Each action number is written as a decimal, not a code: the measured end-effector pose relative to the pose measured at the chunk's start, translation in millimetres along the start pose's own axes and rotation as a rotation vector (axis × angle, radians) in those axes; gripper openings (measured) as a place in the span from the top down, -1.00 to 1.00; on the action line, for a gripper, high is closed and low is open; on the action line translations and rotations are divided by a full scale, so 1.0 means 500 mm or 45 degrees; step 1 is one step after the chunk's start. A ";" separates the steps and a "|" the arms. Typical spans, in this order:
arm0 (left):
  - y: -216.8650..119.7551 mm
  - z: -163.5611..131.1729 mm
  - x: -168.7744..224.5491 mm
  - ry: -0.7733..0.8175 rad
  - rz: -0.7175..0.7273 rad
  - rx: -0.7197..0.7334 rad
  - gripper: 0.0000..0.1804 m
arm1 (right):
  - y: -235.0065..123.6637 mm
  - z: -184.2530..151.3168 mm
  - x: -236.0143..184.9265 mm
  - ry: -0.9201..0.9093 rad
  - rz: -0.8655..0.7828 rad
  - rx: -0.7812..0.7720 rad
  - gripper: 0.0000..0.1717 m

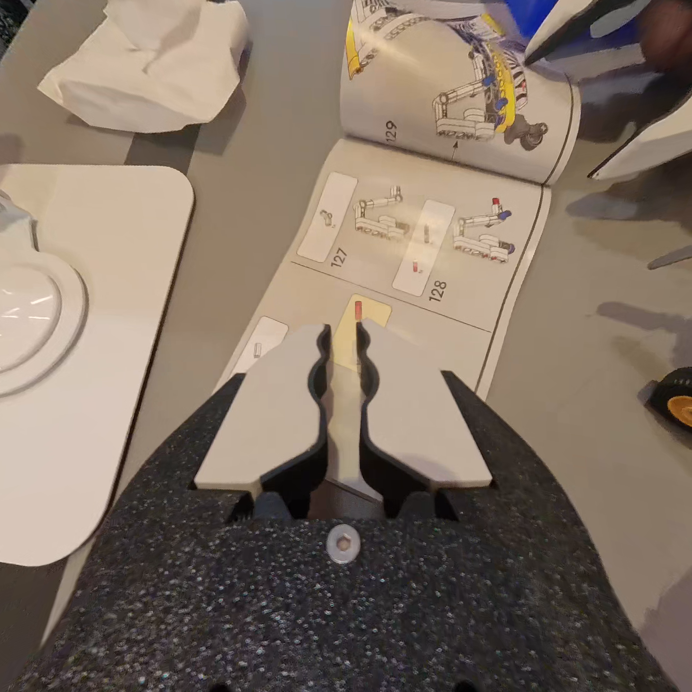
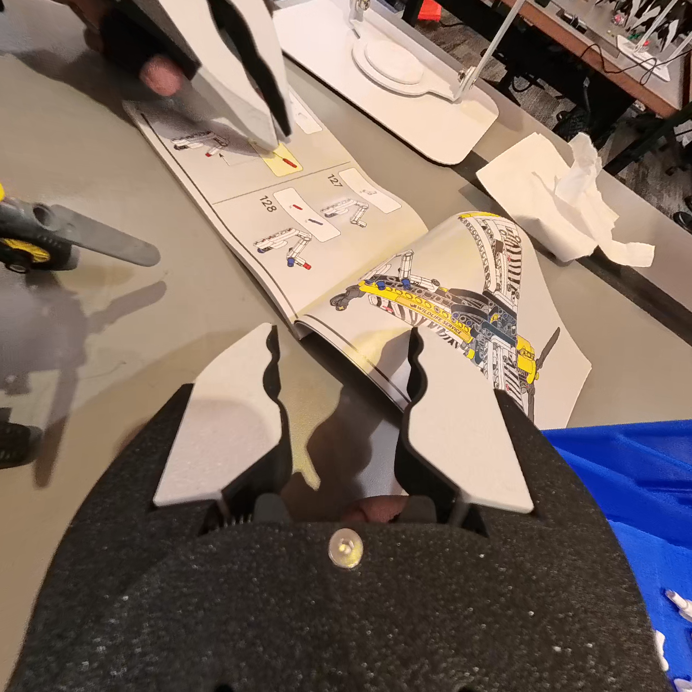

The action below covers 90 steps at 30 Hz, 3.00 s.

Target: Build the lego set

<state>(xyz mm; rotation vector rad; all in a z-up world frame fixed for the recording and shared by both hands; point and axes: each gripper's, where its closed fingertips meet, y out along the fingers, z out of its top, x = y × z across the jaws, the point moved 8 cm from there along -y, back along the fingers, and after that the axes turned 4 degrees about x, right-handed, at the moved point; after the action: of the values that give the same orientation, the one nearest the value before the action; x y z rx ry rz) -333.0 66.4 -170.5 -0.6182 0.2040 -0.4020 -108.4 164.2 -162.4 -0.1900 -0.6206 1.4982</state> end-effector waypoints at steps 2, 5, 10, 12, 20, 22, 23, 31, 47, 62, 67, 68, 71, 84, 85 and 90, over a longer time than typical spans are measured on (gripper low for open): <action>-0.003 -0.002 0.003 -0.017 0.011 0.000 0.91 | 0.001 0.000 0.001 0.005 -0.002 -0.004 0.23; -0.012 -0.010 0.007 -0.042 0.032 -0.019 0.96 | 0.004 0.001 0.002 0.014 -0.003 -0.018 0.22; -0.048 -0.035 0.006 -0.083 0.132 -0.039 0.95 | 0.009 0.010 0.002 0.033 -0.012 -0.001 0.21; -0.070 -0.052 0.005 -0.117 0.189 -0.038 0.95 | 0.014 0.019 0.000 0.034 -0.008 0.012 0.21; -0.147 -0.105 0.030 -0.232 0.410 -0.027 0.94 | 0.055 0.064 -0.002 0.023 0.074 0.031 0.16; -0.153 -0.107 0.037 -0.210 0.424 -0.006 0.83 | 0.062 0.073 0.002 0.060 0.130 0.047 0.14; -0.153 -0.106 0.039 -0.197 0.418 0.003 0.77 | 0.063 0.078 0.003 0.083 0.165 0.063 0.13; -0.144 -0.066 0.036 -0.182 0.255 0.115 0.68 | 0.037 0.108 0.024 0.342 0.403 0.130 0.12; -0.061 0.016 0.047 0.043 -0.021 0.212 0.60 | 0.129 0.137 0.007 0.348 0.405 -0.157 0.05; 0.003 0.059 0.072 0.167 -0.037 0.146 0.64 | 0.116 0.171 -0.012 0.126 0.465 -0.161 0.10; -0.010 0.045 0.075 0.119 -0.012 0.147 0.61 | 0.115 0.164 0.026 0.180 0.340 -0.158 0.09; -0.011 0.042 0.075 0.104 -0.015 0.152 0.61 | 0.118 0.157 0.029 0.201 0.348 -0.170 0.08; -0.008 0.041 0.075 0.085 -0.020 0.157 0.60 | 0.126 0.147 0.018 0.254 0.449 -0.186 0.05; -0.001 0.048 0.080 0.097 0.000 0.167 0.61 | 0.111 0.175 -0.025 0.064 0.437 -0.112 0.02; -0.001 0.048 0.080 0.098 0.001 0.169 0.61 | 0.110 0.177 -0.028 0.047 0.441 -0.105 0.02; -0.002 0.048 0.079 0.094 0.004 0.179 0.60 | 0.103 0.185 -0.038 -0.017 0.468 -0.065 0.03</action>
<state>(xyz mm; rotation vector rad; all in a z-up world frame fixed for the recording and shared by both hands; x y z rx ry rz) -290.5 61.5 -153.7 -0.4654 0.2453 -0.4326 -198.0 127.1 -115.6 -0.3480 -0.6590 1.8385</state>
